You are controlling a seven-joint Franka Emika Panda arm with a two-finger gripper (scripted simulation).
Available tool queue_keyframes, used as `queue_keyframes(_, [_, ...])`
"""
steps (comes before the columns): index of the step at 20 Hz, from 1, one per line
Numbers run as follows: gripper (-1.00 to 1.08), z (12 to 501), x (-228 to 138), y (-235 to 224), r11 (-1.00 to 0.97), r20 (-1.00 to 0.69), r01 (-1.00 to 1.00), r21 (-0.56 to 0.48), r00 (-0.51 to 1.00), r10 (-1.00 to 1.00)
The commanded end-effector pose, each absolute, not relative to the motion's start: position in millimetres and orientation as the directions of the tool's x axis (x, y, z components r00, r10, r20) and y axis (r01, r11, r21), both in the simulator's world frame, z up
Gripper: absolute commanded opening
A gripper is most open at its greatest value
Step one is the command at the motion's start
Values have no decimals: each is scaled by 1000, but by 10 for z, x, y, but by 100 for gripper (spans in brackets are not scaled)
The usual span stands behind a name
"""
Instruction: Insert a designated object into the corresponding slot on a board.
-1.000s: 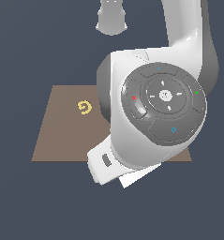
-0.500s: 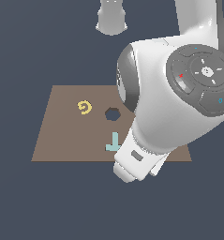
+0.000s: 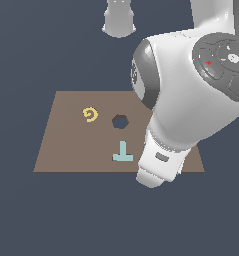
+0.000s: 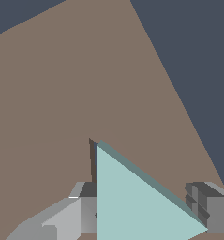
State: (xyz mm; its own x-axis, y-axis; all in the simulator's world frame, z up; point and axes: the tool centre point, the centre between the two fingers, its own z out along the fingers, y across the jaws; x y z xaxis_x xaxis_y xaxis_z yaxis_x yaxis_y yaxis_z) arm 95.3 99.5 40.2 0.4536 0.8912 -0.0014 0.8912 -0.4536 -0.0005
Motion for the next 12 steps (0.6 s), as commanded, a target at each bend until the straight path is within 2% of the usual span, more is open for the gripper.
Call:
queue_keyframes(1, [-100, 405, 919, 1013, -423, -1, 906, 0, 423, 906])
queue_keyframes(12, [-100, 327, 891, 1023, -399, -1, 917, -1, 399, 917])
